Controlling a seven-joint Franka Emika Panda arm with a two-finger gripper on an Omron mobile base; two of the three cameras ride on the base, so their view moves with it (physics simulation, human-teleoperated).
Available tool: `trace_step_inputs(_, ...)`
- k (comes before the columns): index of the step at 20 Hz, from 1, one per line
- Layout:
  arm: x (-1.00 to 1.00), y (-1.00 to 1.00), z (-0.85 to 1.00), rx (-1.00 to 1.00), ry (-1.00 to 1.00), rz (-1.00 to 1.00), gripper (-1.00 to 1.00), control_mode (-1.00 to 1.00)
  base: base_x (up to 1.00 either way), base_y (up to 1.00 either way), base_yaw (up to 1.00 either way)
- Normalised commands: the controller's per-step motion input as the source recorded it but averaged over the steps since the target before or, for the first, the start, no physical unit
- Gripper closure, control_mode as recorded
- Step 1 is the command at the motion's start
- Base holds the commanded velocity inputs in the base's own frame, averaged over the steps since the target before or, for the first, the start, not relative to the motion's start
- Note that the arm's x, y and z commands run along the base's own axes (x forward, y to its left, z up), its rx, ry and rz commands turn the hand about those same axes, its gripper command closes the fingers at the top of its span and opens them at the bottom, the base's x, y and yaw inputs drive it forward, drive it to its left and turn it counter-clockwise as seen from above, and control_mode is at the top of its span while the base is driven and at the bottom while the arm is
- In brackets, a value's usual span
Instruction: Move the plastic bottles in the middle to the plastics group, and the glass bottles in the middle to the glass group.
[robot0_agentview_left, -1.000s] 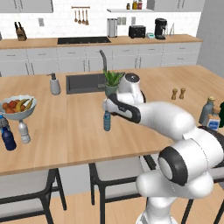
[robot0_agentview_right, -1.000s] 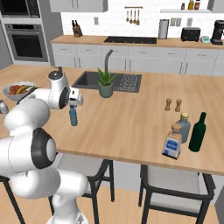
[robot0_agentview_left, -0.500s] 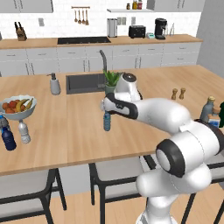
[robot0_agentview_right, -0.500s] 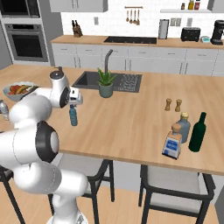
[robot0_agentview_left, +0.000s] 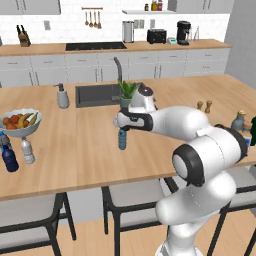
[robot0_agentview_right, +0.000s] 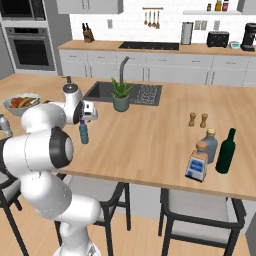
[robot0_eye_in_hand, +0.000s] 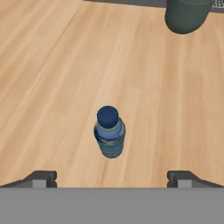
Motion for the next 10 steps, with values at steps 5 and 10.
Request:
trace_step_inputs(5, 0.03, 0.13, 0.01, -0.09, 0.12, 0.0, -1.0, -1.0, 0.0, 0.0, 0.0)
trace_step_inputs(10, 0.0, 0.03, 0.0, 0.0, 0.09, 0.0, -1.0, -1.0, 0.0, 0.0, 0.0)
